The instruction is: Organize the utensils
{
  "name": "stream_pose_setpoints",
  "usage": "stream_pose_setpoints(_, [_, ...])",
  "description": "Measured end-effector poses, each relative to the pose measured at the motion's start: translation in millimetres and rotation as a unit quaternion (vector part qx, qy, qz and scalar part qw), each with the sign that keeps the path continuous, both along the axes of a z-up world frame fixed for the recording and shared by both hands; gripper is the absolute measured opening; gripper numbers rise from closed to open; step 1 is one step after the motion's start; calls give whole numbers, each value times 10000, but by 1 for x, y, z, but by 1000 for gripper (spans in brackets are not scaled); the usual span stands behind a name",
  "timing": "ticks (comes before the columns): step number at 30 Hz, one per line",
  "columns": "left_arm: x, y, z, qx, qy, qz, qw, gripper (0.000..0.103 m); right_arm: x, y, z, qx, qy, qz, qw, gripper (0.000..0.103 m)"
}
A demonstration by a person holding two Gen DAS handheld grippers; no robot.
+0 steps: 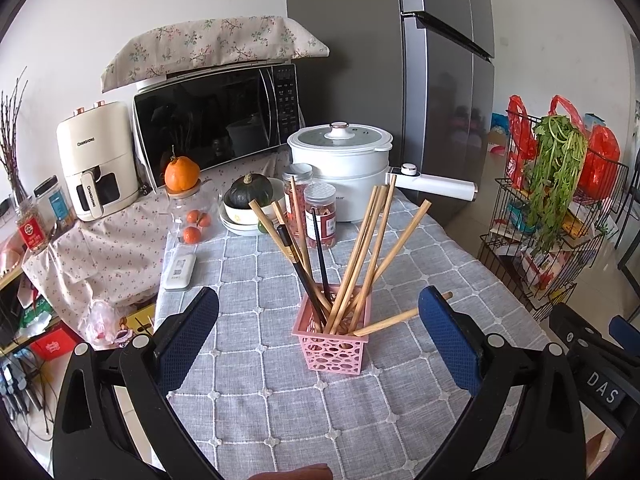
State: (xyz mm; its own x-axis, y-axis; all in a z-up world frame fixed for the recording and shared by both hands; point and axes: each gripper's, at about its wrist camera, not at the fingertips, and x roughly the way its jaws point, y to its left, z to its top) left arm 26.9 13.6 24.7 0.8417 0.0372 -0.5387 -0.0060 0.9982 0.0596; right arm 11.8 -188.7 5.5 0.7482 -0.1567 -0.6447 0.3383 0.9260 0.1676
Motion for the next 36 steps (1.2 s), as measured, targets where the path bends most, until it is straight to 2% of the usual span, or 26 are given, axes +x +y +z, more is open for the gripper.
stream_pose_setpoints(18, [3, -5, 0, 122, 28, -51, 9999, 95, 3, -1, -5, 75, 92, 6, 9999, 96])
stream_pose_setpoints(21, [2, -6, 0, 103, -6, -113, 9999, 93, 3, -1, -6, 95, 121, 4, 9999, 96])
stream_pose_setpoints(25, [3, -8, 0, 95, -10, -153, 9998, 81, 4, -3, -7, 113, 145, 10, 9998, 96])
stream_pose_setpoints(27, [3, -7, -1, 69, -6, -160, 9998, 81, 4, -2, -7, 108, 142, 8, 9998, 96])
stream_pose_setpoints(30, [3, -7, -1, 77, 24, -173, 9998, 84, 4, -3, -7, 109, 148, 12, 9998, 96])
stream_pose_setpoints(32, [3, -6, 0, 86, 25, -170, 9998, 92, 5, -3, -7, 107, 148, 11, 9998, 96])
stream_pose_setpoints(34, [3, -6, 0, 86, 37, -137, 9999, 96, 4, -3, -7, 110, 144, 5, 9998, 96])
stream_pose_setpoints(36, [3, -5, 0, 38, 34, -106, 9999, 96, 4, -3, -7, 106, 145, 5, 9998, 96])
